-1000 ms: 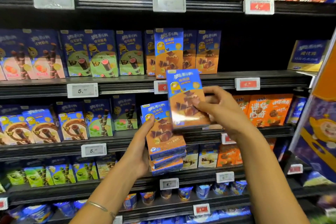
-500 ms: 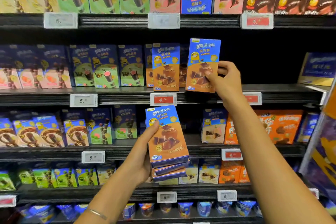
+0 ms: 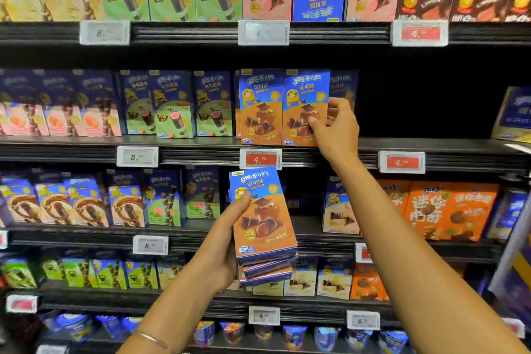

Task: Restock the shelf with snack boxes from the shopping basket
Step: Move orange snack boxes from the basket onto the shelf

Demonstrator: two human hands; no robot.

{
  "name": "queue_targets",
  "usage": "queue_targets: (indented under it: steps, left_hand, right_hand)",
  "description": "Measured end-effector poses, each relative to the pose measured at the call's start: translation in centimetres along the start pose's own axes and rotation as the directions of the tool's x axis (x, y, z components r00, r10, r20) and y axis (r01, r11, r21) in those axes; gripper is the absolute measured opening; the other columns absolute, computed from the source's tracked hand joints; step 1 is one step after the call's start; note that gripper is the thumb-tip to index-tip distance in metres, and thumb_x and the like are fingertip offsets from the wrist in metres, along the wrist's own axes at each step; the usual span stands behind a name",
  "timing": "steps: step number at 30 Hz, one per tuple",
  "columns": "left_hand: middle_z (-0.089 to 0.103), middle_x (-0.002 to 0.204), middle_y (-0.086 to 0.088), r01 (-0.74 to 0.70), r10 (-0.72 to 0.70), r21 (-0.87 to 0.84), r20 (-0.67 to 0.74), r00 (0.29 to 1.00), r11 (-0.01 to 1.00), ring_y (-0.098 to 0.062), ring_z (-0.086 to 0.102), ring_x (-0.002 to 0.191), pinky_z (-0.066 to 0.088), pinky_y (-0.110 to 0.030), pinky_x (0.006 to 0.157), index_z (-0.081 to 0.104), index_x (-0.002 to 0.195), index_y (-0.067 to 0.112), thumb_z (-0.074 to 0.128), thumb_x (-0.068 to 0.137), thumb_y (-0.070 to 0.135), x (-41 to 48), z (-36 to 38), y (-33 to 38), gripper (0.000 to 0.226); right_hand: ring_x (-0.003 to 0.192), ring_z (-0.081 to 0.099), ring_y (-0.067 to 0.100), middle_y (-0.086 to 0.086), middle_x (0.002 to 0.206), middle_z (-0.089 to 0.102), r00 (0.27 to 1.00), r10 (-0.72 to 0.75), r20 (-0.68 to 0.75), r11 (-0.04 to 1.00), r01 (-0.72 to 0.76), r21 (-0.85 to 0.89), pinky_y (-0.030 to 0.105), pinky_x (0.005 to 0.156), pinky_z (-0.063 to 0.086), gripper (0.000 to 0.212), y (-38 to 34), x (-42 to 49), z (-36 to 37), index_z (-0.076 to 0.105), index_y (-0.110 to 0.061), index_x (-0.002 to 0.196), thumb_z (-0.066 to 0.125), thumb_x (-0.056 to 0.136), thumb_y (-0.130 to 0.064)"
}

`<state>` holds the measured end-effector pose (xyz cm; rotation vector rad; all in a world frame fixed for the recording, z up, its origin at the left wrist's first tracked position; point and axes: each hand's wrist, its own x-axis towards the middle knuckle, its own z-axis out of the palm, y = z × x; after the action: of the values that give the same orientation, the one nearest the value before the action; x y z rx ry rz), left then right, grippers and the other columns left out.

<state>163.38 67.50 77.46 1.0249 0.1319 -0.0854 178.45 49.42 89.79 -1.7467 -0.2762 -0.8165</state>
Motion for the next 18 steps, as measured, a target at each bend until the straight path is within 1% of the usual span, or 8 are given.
queue_targets:
  steps: [2,4,6,10,13,15,16,18]
  left_hand:
    - [0.077,0.120,-0.014,-0.003,0.003,-0.007,0.000,1.000,1.000,-0.035,0.078,0.100,0.063,-0.049,0.083,0.085,0.104,0.022,0.080,0.075,0.056,0.0,-0.1,0.1,0.045]
    - [0.077,0.120,-0.014,-0.004,0.004,-0.017,0.001,1.000,1.000,-0.035,0.078,0.099,0.063,-0.048,0.080,0.085,0.104,0.021,0.080,0.075,0.055,0.0,-0.2,0.2,0.045]
    - [0.077,0.120,-0.014,-0.006,0.006,-0.021,0.003,1.000,1.000,-0.035,0.078,0.099,0.064,-0.047,0.079,0.085,0.104,0.021,0.080,0.074,0.055,0.1,-0.2,0.2,0.046]
    - [0.077,0.120,-0.014,0.000,0.001,-0.021,0.008,1.000,1.000,-0.035,0.078,0.098,0.065,-0.048,0.078,0.084,0.106,0.020,0.077,0.077,0.055,0.1,-0.2,0.3,0.046]
    - [0.077,0.120,-0.015,-0.012,0.012,-0.018,0.012,1.000,1.000,-0.035,0.078,0.099,0.065,-0.047,0.078,0.084,0.106,0.020,0.076,0.079,0.054,0.3,-0.3,0.2,0.045]
    - [0.078,0.119,-0.014,-0.026,0.026,-0.026,0.012,1.000,0.999,-0.034,0.079,0.097,0.065,-0.046,0.075,0.085,0.102,0.021,0.075,0.081,0.053,0.4,-0.3,0.1,0.040]
    - [0.078,0.118,-0.014,-0.030,0.031,-0.030,0.015,0.999,0.999,-0.033,0.079,0.095,0.065,-0.044,0.073,0.086,0.101,0.021,0.075,0.081,0.053,0.4,-0.2,0.0,0.038]
    - [0.078,0.117,-0.014,-0.036,0.036,-0.031,0.022,0.999,0.999,-0.032,0.079,0.095,0.064,-0.043,0.071,0.086,0.099,0.021,0.075,0.082,0.052,0.6,0.2,-0.4,0.037]
  right_hand:
    - [0.112,0.059,0.015,0.006,0.130,0.058,1.000,0.001,0.004,0.999,-0.001,-0.033,0.019,0.082,0.053,0.042,-0.1,0.0,0.6,0.054,-0.017,0.130,0.073,0.092,-0.019]
    - [0.112,0.057,0.013,0.006,0.130,0.057,1.000,0.003,0.005,0.998,-0.003,-0.061,0.017,0.078,0.047,0.042,-0.3,0.0,1.1,0.055,-0.016,0.132,0.071,0.093,-0.019]
    - [0.113,0.054,0.013,0.005,0.130,0.058,1.000,0.005,0.001,0.992,-0.005,-0.125,0.024,0.080,0.042,0.042,-0.3,0.1,1.5,0.055,-0.018,0.132,0.071,0.094,-0.021]
    - [0.118,0.056,0.018,0.005,0.133,0.056,0.999,0.024,0.028,0.983,-0.019,-0.183,0.035,0.089,0.052,0.047,-0.9,-0.1,1.7,0.052,-0.020,0.136,0.071,0.094,-0.025]
    - [0.122,0.053,0.019,0.006,0.137,0.049,0.999,0.037,-0.005,0.983,-0.037,-0.179,0.036,0.095,0.051,0.058,-1.1,-1.3,0.7,0.047,-0.016,0.139,0.074,0.091,-0.035]
    - [0.106,0.059,0.010,0.003,0.121,0.058,0.997,-0.017,-0.070,0.997,0.012,-0.079,0.031,0.088,0.054,0.045,-1.2,-3.6,-0.5,0.053,-0.016,0.126,0.072,0.092,-0.038]
    - [0.091,0.060,0.000,-0.002,0.105,0.063,0.998,-0.041,-0.057,0.999,0.041,-0.015,0.024,0.078,0.053,0.035,-1.1,-5.2,-1.0,0.057,-0.017,0.117,0.071,0.093,-0.037]
    - [0.069,0.058,-0.005,-0.011,0.077,0.061,0.993,-0.005,0.118,0.999,0.001,0.033,0.013,0.063,0.046,0.025,-0.6,-8.6,-1.6,0.062,-0.019,0.104,0.072,0.091,-0.038]
